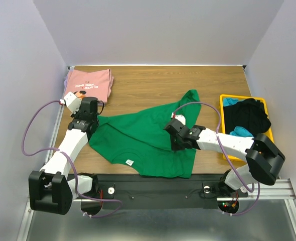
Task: Fold and stack the t-shirts
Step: Flatten the tshirt out
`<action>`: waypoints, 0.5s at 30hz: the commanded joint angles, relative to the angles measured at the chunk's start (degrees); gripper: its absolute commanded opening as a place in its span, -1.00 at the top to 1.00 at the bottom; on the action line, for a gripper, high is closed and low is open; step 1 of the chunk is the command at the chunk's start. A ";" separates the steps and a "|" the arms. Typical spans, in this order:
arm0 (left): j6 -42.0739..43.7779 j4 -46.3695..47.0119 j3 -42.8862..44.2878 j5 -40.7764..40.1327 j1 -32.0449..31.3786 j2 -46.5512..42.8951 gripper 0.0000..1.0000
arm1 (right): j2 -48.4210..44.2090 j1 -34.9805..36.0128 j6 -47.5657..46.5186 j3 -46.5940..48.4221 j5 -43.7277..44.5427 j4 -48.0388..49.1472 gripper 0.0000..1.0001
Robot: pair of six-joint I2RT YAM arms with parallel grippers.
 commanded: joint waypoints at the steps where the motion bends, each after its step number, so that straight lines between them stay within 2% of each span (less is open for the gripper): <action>1: 1.02 1.35 0.79 -0.94 0.45 -2.42 1.00 | -2.05 -0.09 -1.12 1.35 -0.08 -0.13 0.56; 3: 1.10 1.44 0.88 -0.59 0.45 -2.59 1.00 | -2.14 0.00 -1.38 1.61 0.09 -0.22 0.50; 14: 1.19 1.35 0.27 -0.06 0.45 -3.12 1.00 | -0.74 0.00 -1.47 2.84 -1.84 -0.04 0.50; 15: 1.19 1.27 0.27 0.03 0.45 -3.12 1.00 | -0.74 0.00 -1.73 3.54 -1.75 -0.04 0.60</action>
